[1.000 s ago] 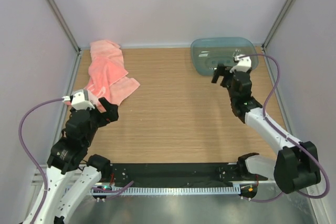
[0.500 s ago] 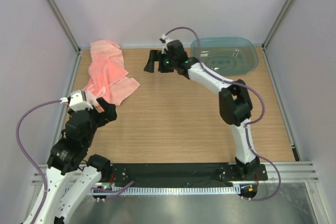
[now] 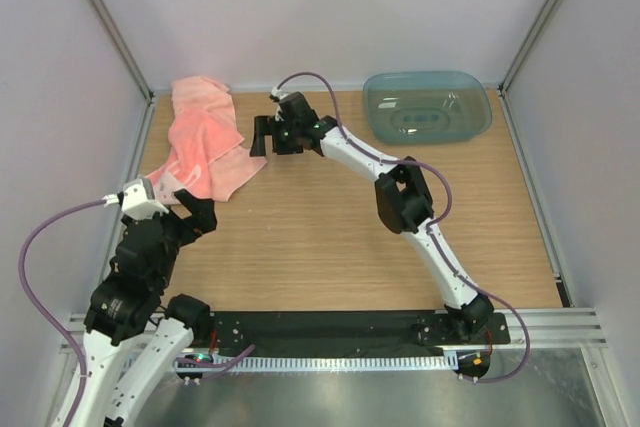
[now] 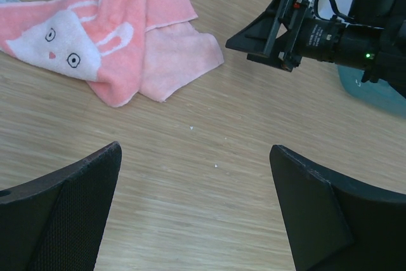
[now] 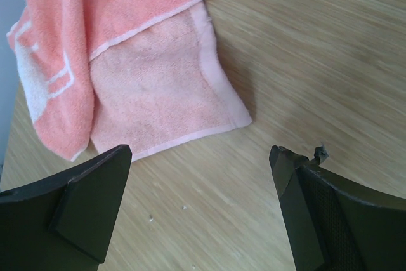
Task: Roll the towels
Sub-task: Grab a towel with the right arm
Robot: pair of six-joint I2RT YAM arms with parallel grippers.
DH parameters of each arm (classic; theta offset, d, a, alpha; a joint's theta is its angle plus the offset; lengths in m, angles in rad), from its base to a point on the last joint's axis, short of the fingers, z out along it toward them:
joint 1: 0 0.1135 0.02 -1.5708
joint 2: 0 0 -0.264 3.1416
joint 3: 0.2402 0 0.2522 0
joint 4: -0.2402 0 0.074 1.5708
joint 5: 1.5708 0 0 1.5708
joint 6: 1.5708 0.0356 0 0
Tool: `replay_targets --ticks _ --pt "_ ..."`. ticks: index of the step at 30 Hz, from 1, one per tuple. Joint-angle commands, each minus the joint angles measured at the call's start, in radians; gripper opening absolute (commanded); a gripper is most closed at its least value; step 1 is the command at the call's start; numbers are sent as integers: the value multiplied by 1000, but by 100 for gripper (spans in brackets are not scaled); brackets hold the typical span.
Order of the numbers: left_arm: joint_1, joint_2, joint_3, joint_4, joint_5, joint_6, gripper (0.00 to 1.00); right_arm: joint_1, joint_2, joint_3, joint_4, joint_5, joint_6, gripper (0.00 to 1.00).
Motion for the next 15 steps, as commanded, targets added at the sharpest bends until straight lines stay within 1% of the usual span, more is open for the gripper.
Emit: replay_targets --ticks 1,2,6,9,11,15 --pt "2 8 4 12 -14 -10 100 5 61 107 -13 23 43 100" --pt "2 11 4 12 -11 -9 100 4 80 161 -28 26 55 100" --pt "0 25 6 12 -1 -7 100 4 146 232 4 40 97 99" --pt "2 27 6 12 1 -7 100 5 190 281 21 48 138 95" --pt "0 22 6 12 3 -7 100 4 230 324 24 46 164 94" --pt "0 17 4 13 6 -9 100 5 267 336 73 42 220 90"
